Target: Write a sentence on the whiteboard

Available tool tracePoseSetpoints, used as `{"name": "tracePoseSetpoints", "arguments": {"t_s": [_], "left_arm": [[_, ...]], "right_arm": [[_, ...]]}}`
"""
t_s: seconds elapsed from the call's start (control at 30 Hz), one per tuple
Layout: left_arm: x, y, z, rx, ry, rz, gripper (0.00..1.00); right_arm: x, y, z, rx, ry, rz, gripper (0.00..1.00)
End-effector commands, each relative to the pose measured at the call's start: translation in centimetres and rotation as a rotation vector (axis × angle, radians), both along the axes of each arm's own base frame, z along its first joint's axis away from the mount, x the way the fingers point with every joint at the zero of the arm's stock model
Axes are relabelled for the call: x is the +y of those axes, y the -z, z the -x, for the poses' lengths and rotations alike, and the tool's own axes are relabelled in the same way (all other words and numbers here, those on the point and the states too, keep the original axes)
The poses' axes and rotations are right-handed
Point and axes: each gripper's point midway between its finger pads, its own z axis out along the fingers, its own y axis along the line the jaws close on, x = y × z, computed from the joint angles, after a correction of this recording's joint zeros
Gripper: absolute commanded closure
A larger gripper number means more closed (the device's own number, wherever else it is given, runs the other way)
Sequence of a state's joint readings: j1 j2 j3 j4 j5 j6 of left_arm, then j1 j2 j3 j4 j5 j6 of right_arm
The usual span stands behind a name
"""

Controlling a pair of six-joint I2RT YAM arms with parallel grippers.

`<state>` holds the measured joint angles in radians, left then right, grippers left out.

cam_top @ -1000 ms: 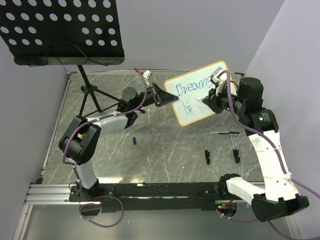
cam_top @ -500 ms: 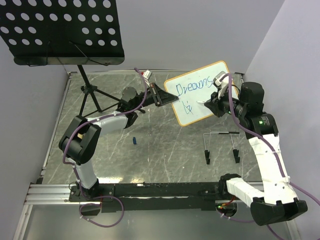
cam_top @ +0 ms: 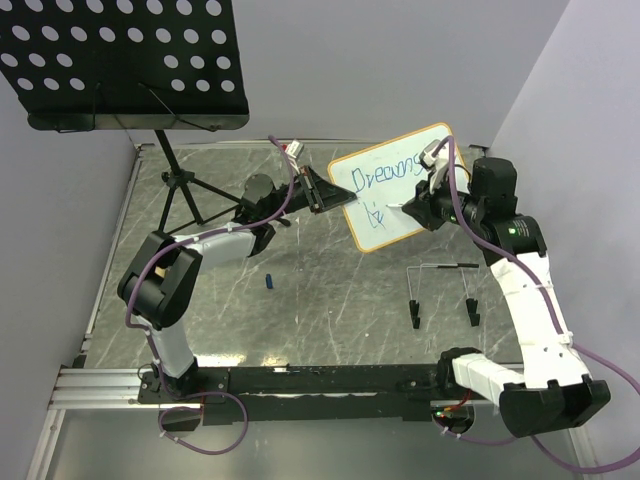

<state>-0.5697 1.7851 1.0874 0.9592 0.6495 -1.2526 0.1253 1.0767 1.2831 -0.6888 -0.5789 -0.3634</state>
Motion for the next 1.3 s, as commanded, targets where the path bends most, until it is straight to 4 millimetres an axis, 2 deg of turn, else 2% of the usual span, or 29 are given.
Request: {"name": "tracePoseSetpoints", "arguments": {"t_s": [0.0,0.17,0.37,0.53,0.8,1.03,1.27], "left_arm": [[0.7,-6.2,1.5,-0.175,0.015,0.14,0.99],[0.7,-6.3,1.4,-0.176,0.011,0.14,0.99],[0.9,-6.6,1.1,-0.178,-0.008,0.143,0.99],[0.9,-6.6,1.1,-0.182,-0.011,0.138,0.99],[1.0,-6.4,1.3,-0.178,-0.005,0.132,0.99],[0.9,-6.3,1.4,-0.176,0.004,0.135,0.99],[0.9,-6.3,1.3,-0.177,0.005,0.133,0.99]], "right_arm": [[0.7,-0.9,-0.1,-0.018,-0.039,-0.031,1.0],[1.1,-0.3,0.9,0.004,-0.076,-0.03,1.0],[0.5,0.9,1.9,0.018,-0.062,-0.002,1.0],[-0.2,1.3,2.0,0.014,-0.033,0.021,1.0],[-1.2,0.0,0.5,-0.033,0.038,0.023,1.0],[-0.8,-2.3,-0.9,-0.079,0.04,-0.006,1.0],[-0.6,-1.4,-1.1,-0.042,0.029,-0.009,1.0]]}}
